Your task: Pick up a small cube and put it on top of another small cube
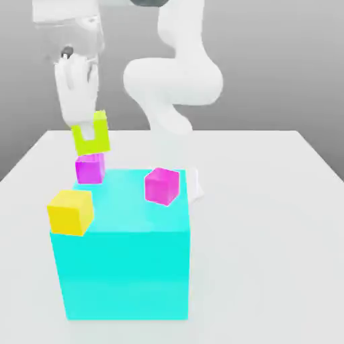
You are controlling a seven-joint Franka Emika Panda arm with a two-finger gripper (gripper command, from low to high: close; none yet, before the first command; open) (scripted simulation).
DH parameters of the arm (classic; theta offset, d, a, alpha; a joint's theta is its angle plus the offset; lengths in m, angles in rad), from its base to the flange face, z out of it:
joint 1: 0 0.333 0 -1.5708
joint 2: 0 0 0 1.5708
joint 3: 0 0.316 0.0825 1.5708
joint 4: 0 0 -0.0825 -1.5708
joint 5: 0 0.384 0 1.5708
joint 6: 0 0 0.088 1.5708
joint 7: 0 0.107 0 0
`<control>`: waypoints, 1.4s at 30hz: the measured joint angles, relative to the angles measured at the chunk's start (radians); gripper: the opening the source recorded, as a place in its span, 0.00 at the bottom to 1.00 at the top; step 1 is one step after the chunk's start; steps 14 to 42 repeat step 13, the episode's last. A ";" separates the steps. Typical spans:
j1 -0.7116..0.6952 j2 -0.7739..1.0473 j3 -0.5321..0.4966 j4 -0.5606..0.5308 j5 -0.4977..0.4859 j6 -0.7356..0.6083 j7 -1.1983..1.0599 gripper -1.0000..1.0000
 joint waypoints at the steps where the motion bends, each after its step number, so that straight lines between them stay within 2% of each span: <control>1: -0.023 -0.036 -0.003 -0.019 0.002 -0.012 0.041 0.00; 5: -0.125 -0.159 0.050 -0.145 -0.054 0.020 0.231 0.00; 9: -0.148 -0.133 0.063 -0.263 -0.068 0.169 0.270 0.00; 10: -0.150 -0.123 0.063 -0.285 -0.069 0.201 0.271 1.00; 42: -0.150 -0.123 0.063 -0.285 -0.069 0.201 0.271 1.00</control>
